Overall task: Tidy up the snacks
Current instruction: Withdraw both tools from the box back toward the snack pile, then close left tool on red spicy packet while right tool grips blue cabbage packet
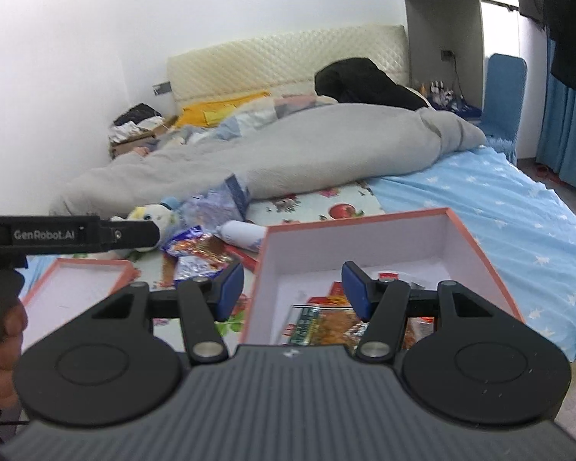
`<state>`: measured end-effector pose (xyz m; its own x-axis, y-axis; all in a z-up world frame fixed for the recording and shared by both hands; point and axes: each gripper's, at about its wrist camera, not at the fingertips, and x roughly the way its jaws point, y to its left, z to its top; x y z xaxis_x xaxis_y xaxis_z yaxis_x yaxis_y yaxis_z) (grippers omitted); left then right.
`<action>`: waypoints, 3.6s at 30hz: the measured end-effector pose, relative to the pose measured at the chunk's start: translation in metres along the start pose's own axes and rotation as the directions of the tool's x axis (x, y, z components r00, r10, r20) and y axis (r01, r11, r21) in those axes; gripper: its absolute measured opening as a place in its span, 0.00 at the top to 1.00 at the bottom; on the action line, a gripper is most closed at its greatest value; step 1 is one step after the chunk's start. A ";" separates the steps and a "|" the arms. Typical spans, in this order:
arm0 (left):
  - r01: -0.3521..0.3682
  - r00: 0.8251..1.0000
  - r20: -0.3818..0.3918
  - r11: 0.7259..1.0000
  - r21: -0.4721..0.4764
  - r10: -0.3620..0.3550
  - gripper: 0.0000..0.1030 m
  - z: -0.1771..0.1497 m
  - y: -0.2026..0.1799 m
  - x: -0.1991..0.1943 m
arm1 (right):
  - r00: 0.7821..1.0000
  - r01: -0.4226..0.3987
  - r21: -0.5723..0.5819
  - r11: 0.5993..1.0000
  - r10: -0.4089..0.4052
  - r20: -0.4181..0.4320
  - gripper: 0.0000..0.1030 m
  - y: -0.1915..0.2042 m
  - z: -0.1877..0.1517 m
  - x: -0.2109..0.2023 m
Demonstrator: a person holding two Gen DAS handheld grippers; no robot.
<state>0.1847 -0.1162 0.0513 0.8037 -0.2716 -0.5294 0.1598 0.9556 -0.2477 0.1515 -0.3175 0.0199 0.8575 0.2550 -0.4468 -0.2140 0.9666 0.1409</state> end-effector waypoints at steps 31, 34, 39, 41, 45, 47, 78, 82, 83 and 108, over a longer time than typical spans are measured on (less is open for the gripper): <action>-0.156 0.988 -0.004 0.977 -0.144 0.157 0.23 -0.111 0.097 -0.127 | 0.983 -0.180 -0.026 0.983 0.179 -0.048 0.43 0.114 -0.076 -0.029; -0.163 0.987 -0.020 0.974 -0.156 0.162 0.23 -0.115 0.105 -0.122 | 0.981 -0.185 -0.029 0.982 0.182 -0.066 0.43 0.117 -0.081 -0.024; -0.164 0.986 -0.031 0.973 -0.162 0.161 0.23 -0.118 0.113 -0.115 | 0.979 -0.184 -0.020 0.983 0.182 -0.086 0.43 0.121 -0.084 -0.013; -0.167 0.986 -0.038 0.972 -0.163 0.163 0.23 -0.119 0.117 -0.109 | 0.978 -0.188 -0.023 0.982 0.185 -0.096 0.43 0.123 -0.085 -0.006; -0.177 0.984 -0.059 0.969 -0.172 0.169 0.23 -0.120 0.127 -0.095 | 0.977 -0.191 -0.011 0.982 0.189 -0.098 0.43 0.125 -0.087 0.008; -0.184 0.982 -0.076 0.967 -0.176 0.173 0.23 -0.122 0.134 -0.083 | 0.977 -0.183 0.001 0.983 0.182 -0.107 0.43 0.125 -0.088 0.019; -0.153 0.986 -0.106 0.933 -0.325 0.125 0.42 -0.093 0.249 0.157 | 0.963 -0.135 0.133 0.982 0.162 -0.216 0.37 0.112 -0.052 0.243; -0.146 0.987 -0.120 0.921 -0.361 0.109 0.47 -0.095 0.264 0.185 | 0.956 -0.146 0.131 0.981 0.173 -0.235 0.21 0.114 -0.050 0.270; -0.147 0.986 -0.122 0.919 -0.366 0.109 0.48 -0.096 0.267 0.190 | 0.953 -0.146 0.135 0.980 0.176 -0.248 0.21 0.115 -0.049 0.279; -0.072 0.996 -0.085 0.806 -0.588 0.027 0.87 -0.100 0.327 0.259 | 0.919 -0.126 0.068 0.990 0.143 -0.369 0.19 0.148 -0.047 0.428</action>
<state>0.3875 0.1146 -0.2481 0.7563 -0.2546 -0.6026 -0.2657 0.7222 -0.6386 0.4650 -0.0636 -0.1923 0.5848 0.3814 -0.7159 -0.2885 0.9227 0.2559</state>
